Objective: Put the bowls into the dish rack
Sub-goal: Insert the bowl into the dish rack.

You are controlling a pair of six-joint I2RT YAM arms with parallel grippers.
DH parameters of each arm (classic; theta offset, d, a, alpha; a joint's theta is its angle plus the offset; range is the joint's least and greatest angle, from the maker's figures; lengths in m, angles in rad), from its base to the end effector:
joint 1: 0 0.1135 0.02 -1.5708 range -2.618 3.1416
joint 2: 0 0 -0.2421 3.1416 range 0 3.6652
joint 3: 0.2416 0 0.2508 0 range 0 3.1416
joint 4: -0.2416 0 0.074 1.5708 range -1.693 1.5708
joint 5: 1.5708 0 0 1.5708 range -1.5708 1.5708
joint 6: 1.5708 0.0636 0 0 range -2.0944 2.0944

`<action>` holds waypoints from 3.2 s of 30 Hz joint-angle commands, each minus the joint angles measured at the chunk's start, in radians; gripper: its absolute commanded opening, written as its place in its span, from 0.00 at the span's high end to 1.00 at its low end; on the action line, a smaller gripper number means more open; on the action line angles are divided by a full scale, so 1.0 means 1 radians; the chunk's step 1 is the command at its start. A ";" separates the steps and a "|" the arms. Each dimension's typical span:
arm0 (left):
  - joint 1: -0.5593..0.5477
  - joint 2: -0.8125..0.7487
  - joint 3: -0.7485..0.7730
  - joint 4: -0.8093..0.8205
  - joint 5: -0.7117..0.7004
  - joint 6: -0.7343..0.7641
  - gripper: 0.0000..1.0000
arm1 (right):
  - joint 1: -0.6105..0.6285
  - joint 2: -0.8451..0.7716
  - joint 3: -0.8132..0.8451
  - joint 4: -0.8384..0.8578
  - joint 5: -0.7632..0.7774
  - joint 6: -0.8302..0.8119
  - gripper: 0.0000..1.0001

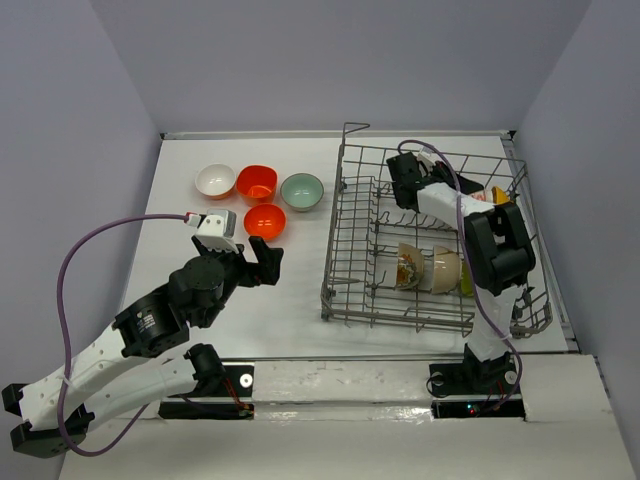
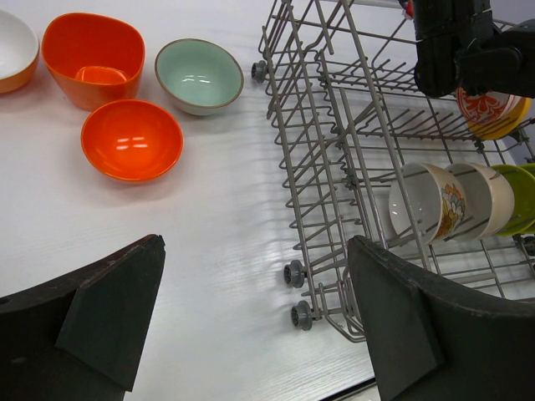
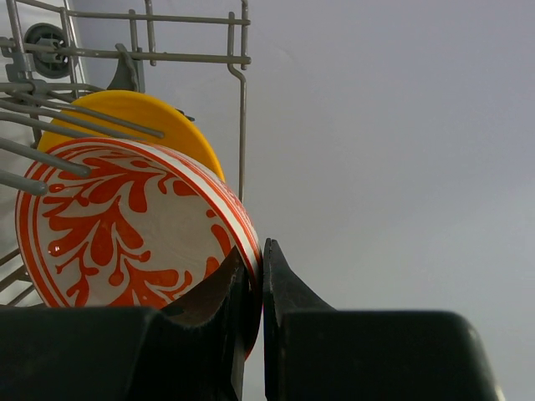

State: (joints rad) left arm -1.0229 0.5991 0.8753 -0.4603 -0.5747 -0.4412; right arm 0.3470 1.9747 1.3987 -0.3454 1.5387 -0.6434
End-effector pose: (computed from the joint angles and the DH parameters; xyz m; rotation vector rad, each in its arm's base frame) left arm 0.1145 -0.1213 0.3508 0.0880 1.7573 -0.5735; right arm 0.3959 0.0756 0.1932 -0.3728 2.0477 -1.9938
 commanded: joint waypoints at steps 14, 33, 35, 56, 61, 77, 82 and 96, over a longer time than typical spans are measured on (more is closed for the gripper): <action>0.006 0.005 -0.010 0.032 -0.004 0.016 0.01 | 0.000 0.069 0.032 0.005 0.199 0.040 0.87; 0.006 0.008 -0.012 0.031 -0.007 0.015 0.01 | 0.000 -0.031 -0.064 0.025 0.117 0.214 0.67; 0.006 0.008 -0.012 0.031 -0.007 0.013 0.01 | 0.000 -0.043 -0.070 0.025 0.098 0.231 0.67; 0.006 0.028 -0.012 0.026 -0.016 0.010 0.01 | -0.013 -0.160 0.089 -0.472 -0.291 0.901 0.53; 0.006 0.033 -0.012 0.022 -0.022 0.004 0.01 | -0.013 -0.145 0.132 -0.552 -0.362 0.965 0.54; 0.006 0.042 -0.012 0.018 -0.025 0.002 0.01 | -0.046 -0.287 0.111 -0.581 -0.584 0.984 0.53; 0.007 0.048 -0.012 0.015 -0.030 -0.001 0.01 | -0.057 -0.318 0.094 -0.587 -0.640 0.996 0.54; 0.006 0.053 -0.012 0.011 -0.039 -0.005 0.01 | -0.120 -0.395 0.010 -0.589 -0.736 1.011 0.54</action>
State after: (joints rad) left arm -1.0191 0.6491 0.8745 -0.4618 -0.5854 -0.4431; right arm 0.2543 1.6341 1.4242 -0.8852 0.7696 0.3595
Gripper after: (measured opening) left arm 0.989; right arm 0.460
